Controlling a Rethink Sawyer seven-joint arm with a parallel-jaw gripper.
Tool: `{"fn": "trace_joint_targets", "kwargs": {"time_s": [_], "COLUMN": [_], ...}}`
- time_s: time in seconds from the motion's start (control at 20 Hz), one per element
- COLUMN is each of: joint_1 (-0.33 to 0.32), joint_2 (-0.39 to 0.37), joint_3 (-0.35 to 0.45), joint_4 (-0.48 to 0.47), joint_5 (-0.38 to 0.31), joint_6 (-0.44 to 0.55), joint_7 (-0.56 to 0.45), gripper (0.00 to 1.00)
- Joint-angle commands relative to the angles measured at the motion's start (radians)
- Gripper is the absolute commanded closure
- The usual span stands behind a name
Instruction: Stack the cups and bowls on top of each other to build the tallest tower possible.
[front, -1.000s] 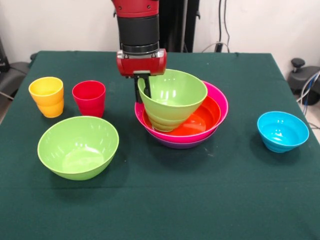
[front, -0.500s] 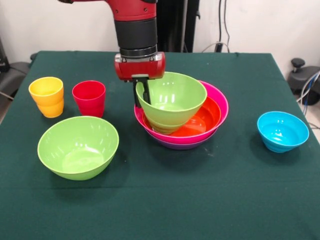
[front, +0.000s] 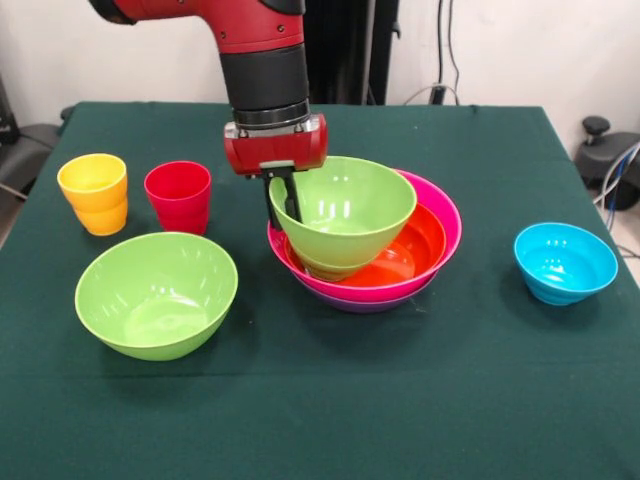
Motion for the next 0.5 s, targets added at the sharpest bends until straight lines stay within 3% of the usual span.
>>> {"fn": "trace_joint_targets", "kwargs": {"time_s": [0.05,0.2,0.5], "joint_1": [-0.072,-0.102,-0.071], "joint_2": [0.361,0.371,0.339], "joint_3": [-0.049,-0.024,-0.038], "joint_4": [-0.201,-0.196,-0.154], "joint_5": [-0.181,-0.201,-0.195], "joint_6": [0.034,0.044,0.049], "joint_7": [-0.128,-0.138,-0.071], "gripper": [1.00,1.00,1.00]}}
